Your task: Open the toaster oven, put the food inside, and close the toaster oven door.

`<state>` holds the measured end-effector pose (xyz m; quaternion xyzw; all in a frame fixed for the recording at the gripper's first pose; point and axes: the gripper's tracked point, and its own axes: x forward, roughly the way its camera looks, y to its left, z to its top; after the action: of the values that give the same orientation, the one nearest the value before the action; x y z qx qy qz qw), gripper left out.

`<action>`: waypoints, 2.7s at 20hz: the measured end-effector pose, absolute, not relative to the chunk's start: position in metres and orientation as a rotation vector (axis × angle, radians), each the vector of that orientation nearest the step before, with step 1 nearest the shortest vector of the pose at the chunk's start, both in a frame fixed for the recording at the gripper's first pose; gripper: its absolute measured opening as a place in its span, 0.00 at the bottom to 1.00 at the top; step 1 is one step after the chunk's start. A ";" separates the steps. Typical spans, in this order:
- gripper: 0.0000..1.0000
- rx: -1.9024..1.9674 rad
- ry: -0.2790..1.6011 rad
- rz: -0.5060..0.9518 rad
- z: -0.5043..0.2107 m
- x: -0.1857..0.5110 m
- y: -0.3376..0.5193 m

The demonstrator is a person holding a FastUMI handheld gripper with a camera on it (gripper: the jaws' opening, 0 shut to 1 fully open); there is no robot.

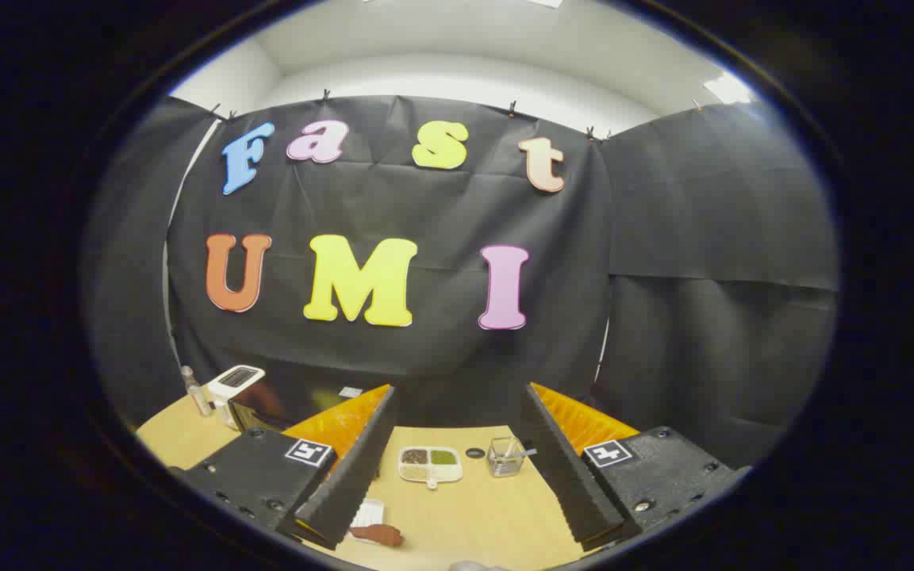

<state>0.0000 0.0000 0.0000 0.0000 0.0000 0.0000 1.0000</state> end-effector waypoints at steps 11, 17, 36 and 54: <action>1.00 -0.022 0.013 0.004 -0.011 0.001 0.027; 1.00 0.004 0.022 0.047 -0.024 0.024 0.075; 1.00 0.012 0.203 0.145 -0.182 0.202 0.337; 0.99 0.077 0.313 0.168 -0.237 0.128 0.335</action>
<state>0.1277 0.3349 -0.2374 0.0381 0.1555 0.0837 0.9835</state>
